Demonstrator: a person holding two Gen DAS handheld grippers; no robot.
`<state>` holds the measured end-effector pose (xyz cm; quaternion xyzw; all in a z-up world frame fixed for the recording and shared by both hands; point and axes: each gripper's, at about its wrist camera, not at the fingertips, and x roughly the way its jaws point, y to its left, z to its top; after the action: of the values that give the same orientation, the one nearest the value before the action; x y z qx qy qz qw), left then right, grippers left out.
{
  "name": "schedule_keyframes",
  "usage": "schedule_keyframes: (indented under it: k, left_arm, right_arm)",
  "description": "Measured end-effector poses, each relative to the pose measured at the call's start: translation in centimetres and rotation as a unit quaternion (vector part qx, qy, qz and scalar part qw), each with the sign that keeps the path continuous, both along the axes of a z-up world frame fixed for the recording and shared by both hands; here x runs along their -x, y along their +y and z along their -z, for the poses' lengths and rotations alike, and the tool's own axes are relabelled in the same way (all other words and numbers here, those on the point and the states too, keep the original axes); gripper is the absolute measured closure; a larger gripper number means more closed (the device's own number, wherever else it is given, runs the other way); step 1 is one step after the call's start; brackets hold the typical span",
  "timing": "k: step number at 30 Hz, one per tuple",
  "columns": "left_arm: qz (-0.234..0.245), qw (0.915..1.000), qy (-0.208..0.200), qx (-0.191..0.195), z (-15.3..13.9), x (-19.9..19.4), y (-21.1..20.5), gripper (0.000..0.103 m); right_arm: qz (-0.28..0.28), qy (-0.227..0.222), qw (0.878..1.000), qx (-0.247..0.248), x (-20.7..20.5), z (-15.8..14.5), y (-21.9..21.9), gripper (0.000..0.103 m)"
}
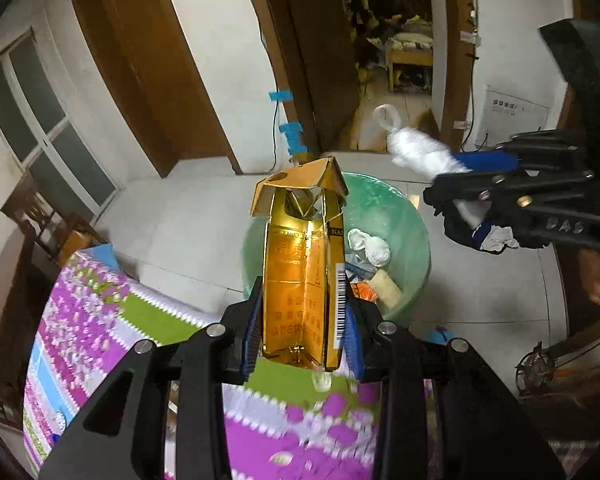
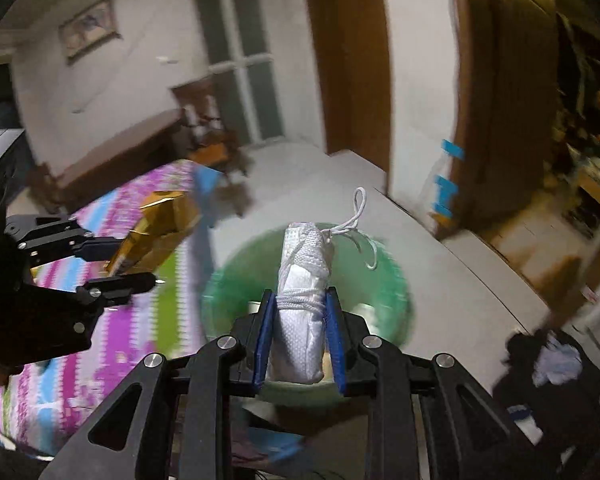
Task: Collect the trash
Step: 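Carry the carton with the left tool while the right tool carries the rolled cloth over the bin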
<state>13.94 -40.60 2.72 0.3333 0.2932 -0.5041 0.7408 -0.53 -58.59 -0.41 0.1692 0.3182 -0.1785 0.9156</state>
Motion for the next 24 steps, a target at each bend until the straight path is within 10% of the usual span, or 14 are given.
schedule_keyframes:
  k: [24]
  left_arm:
    - [-0.086,0.9940,0.062,-0.027,6.2,-4.4,-8.2,0.069]
  right_arm:
    - [-0.012,0.104,0.993,-0.050,-9.6,4.2,-6.7,0.076]
